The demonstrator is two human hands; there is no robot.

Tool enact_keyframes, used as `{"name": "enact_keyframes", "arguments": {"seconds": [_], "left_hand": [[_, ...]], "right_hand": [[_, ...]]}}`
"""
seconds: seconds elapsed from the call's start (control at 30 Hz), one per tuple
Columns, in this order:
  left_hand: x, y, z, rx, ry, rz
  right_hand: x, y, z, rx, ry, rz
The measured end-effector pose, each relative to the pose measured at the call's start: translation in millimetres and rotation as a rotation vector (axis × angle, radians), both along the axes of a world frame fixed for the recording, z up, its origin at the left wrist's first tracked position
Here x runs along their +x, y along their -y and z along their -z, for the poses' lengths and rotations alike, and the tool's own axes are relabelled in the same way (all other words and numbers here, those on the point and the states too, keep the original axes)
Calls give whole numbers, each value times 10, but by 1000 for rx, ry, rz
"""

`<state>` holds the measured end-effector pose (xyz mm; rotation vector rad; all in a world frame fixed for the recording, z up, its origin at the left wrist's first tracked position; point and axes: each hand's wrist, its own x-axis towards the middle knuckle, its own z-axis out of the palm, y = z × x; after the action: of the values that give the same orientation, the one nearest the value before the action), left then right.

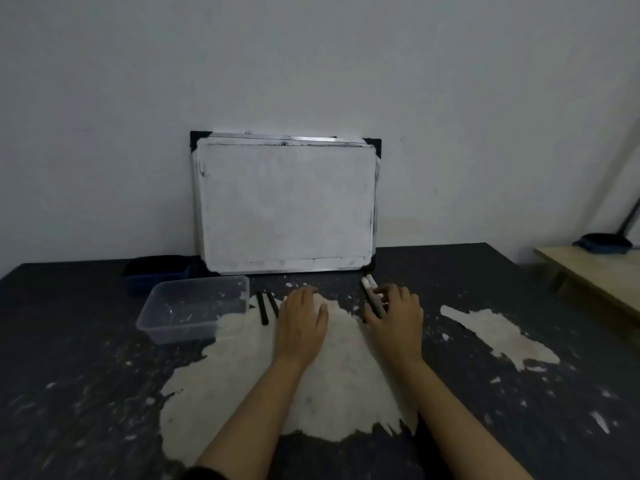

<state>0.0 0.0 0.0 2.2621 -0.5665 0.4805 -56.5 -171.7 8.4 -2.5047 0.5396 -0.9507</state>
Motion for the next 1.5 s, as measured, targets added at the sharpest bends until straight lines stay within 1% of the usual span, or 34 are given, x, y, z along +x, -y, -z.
{"name": "enact_keyframes", "arguments": {"seconds": [0.13,0.23,0.33,0.43,0.5,0.6,0.63,0.7,0.77,0.8,0.83,0.9,0.93,0.97,1.0,1.07,1.1,1.13,1.17,1.27,1.3,1.33,1.37,1.5], "left_hand": [[-347,-138,16,-9,-30,-9],[-493,-213,37,13,-43,-31],[-583,-282,73,76,-88,-44],[-622,-318,108,120,-145,-12],[-608,-333,133,106,-162,-2],[-586,-336,156,28,-187,-1],[-588,-335,149,-27,-197,7],[-606,-358,89,-197,-255,20],[-604,-421,7,-398,-342,-3],[-589,-448,-42,-517,-417,-9],[-564,-472,-101,-676,-507,9],[-463,-506,-242,-1042,-652,58],[-420,-531,-332,-1196,-690,82],[-383,-563,-409,-1293,-692,104],[-358,-597,-465,-1328,-675,129],[-341,-674,-505,-1289,-632,190],[-343,-710,-506,-1254,-621,222],[-342,-744,-491,-1225,-622,250],[-349,-774,-479,-1204,-633,279],[-410,-789,-508,-1158,-671,368],[-426,-778,-515,-1137,-681,394],[-435,-767,-520,-1119,-693,424],[-446,-765,-532,-1117,-715,452],[-418,-824,-542,-1195,-846,566]], "right_hand": [[-298,26,32,202,-24,-17],[-383,42,69,292,-8,-42],[-393,31,79,327,20,-40],[-396,37,93,383,66,-35],[-428,19,98,375,95,-42],[-524,-58,91,334,159,-98],[-564,-91,76,331,181,-124],[-632,-161,28,375,220,-194],[-705,-260,-53,486,234,-279],[-739,-314,-99,559,226,-318],[-764,-358,-142,641,207,-366],[-784,-425,-206,800,108,-472],[-784,-456,-227,864,34,-523],[-782,-491,-242,933,-34,-569],[-778,-525,-246,1017,-83,-608],[-754,-597,-246,1208,-115,-672],[-742,-634,-259,1266,-128,-696],[-730,-665,-278,1275,-158,-715],[-728,-697,-316,1240,-213,-731],[-744,-825,-422,991,-421,-753],[-739,-871,-438,940,-445,-776],[-727,-910,-435,940,-440,-811],[-707,-942,-421,992,-420,-846],[-667,-943,-356,1399,-399,-951]]}}
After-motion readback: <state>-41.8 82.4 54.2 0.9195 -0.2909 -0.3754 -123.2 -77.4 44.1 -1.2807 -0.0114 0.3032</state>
